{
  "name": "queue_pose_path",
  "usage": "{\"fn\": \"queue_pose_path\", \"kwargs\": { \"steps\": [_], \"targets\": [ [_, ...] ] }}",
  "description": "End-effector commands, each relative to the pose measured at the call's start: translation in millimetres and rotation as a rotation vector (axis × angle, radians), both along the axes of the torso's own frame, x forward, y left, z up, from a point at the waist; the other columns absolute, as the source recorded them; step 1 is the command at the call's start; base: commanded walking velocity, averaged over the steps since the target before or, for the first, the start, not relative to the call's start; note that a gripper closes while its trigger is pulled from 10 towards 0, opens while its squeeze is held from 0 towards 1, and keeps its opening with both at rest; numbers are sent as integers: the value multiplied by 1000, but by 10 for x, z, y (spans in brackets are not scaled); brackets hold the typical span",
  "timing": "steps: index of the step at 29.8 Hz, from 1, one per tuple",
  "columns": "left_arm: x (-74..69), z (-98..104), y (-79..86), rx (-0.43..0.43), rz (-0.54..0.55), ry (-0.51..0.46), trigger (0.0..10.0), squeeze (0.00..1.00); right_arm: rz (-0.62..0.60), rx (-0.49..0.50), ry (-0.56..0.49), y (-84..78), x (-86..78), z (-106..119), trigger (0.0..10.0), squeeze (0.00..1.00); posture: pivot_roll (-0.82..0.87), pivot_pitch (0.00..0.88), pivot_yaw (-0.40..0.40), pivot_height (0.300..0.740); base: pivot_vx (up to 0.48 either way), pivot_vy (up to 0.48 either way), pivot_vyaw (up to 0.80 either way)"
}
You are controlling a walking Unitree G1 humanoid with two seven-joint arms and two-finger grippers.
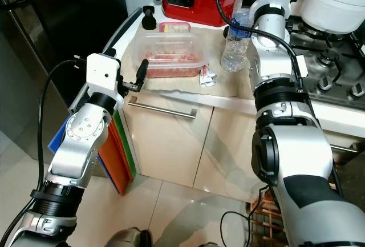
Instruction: Restocking fridge
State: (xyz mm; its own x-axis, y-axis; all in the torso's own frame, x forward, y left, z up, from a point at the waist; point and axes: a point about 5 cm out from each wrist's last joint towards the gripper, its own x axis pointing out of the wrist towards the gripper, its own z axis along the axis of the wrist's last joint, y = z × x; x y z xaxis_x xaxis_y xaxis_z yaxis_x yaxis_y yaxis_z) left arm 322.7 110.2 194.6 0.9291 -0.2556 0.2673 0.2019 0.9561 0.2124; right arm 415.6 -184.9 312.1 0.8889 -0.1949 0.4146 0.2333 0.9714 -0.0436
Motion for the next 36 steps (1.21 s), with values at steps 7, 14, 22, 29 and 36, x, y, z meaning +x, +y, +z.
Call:
{"fn": "queue_pose_path", "kwargs": {
  "steps": [7,14,22,29,36],
  "targets": [
    [-27,17,17,5,10,-1,10000,0,31,49,13,4,34,89,10000,12,236,84,-18,740,0,0,0],
    [-37,9,36,5,19,3,10000,0,54,81,42,20,56,71,10000,16,237,88,-23,740,0,0,0],
    [-35,11,27,5,22,5,10000,0,71,112,59,14,68,61,0,12,237,89,-24,740,0,0,0],
    [-28,11,24,5,20,9,10000,0,81,126,64,4,71,55,0,12,234,89,-23,740,0,0,0],
    [-4,12,16,3,18,13,10000,0,87,118,44,6,64,89,0,16,222,85,-22,740,0,0,0]
  ]
}}
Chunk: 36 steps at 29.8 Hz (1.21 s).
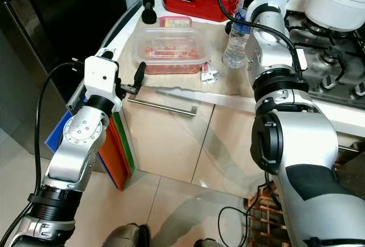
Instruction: Restocking fridge
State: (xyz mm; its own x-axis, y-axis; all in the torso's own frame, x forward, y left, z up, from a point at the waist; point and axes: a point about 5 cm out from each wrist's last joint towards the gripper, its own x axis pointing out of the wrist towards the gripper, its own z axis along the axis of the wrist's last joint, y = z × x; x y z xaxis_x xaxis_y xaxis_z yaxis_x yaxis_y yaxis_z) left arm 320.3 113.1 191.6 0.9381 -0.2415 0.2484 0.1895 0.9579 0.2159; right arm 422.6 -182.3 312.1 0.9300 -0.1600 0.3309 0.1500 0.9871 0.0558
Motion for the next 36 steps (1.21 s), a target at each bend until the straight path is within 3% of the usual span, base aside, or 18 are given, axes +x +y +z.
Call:
{"fn": "queue_pose_path", "kwargs": {
  "steps": [1,2,17,26,32,33,34,36],
  "targets": [
    [26,42,-18,-4,0,-5,10000,0,1,-5,-28,-16,-8,90,0,82,220,86,-22,740,0,0,0],
    [31,42,-23,-5,-1,-5,10000,0,2,-11,-31,-11,-9,87,0,114,218,86,-22,740,0,0,0],
    [62,34,-68,-7,-11,-4,10000,0,14,-43,-52,-25,-25,48,0,102,202,88,-21,740,0,0,0],
    [67,27,-70,-2,-11,-8,10000,0,-26,-57,-240,-153,-132,469,0,82,197,83,-24,740,0,0,0],
    [59,23,-83,0,-14,-10,10000,0,-42,-71,-232,-174,-130,500,0,0,198,76,-27,740,0,0,0],
    [57,21,-86,0,-15,-9,10000,0,-39,-77,-214,-163,-118,488,2980,0,199,74,-28,740,0,0,0],
    [54,14,-90,3,-16,-8,10000,0,-13,-48,-177,-131,-90,427,10000,82,201,70,-29,740,0,0,0],
    [51,8,-92,3,-17,-7,10000,0,-3,-26,-165,-123,-80,395,10000,82,201,69,-30,740,0,0,0]
  ]
}}
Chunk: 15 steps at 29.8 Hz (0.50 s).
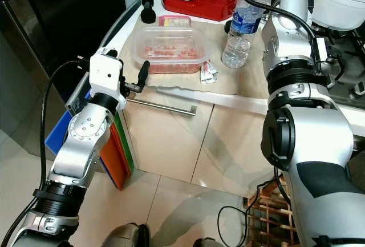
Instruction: Restocking fridge
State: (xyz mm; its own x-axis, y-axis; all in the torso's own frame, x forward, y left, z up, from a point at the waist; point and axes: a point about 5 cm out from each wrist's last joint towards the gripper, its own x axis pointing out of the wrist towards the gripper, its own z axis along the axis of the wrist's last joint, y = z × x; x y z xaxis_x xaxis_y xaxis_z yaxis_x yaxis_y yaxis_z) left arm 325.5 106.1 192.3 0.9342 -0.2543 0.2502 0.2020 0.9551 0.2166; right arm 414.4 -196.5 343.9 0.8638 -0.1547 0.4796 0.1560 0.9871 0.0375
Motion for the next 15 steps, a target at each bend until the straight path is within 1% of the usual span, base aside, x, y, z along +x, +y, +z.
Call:
{"fn": "queue_pose_path", "kwargs": {
  "steps": [1,3,10,15],
  "targets": [
    [-3,0,-23,4,-5,-5,10000,0,14,33,1,15,7,55,10000,1000,203,69,-31,740,0,0,0],
    [-12,-5,-29,6,-7,-5,10000,0,29,63,25,29,24,3,10000,1000,205,65,-34,740,0,0,0],
    [-25,-7,-38,8,-6,-8,10000,0,72,82,72,98,56,-31,10000,1000,207,65,-39,740,0,0,0],
    [-27,-8,-39,8,-4,-9,10000,0,82,78,84,138,66,-9,10000,1000,211,70,-45,740,0,0,0]
  ]
}}
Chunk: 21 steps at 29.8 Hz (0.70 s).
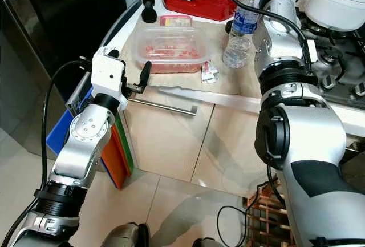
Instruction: Restocking fridge
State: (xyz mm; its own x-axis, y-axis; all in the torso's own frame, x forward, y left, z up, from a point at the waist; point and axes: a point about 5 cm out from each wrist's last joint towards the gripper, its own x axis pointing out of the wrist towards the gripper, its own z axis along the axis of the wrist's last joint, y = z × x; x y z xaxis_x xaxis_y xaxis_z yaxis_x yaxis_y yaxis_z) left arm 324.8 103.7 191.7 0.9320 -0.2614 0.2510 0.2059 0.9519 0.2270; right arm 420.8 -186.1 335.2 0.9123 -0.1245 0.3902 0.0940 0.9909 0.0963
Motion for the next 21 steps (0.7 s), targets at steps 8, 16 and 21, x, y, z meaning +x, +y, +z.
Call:
{"fn": "queue_pose_path", "kwargs": {
  "steps": [8,16,21],
  "targets": [
    [-34,-14,3,-4,10,-2,10000,0,32,2,3,87,12,114,10000,1000,214,82,-49,740,0,0,0],
    [-31,-13,9,-6,16,-2,10000,0,13,14,36,58,22,142,10000,1000,214,85,-52,740,0,0,0],
    [-28,-15,8,-7,17,-1,10000,0,-37,-16,96,-16,30,163,10000,871,213,85,-54,740,0,0,0]
  ]
}}
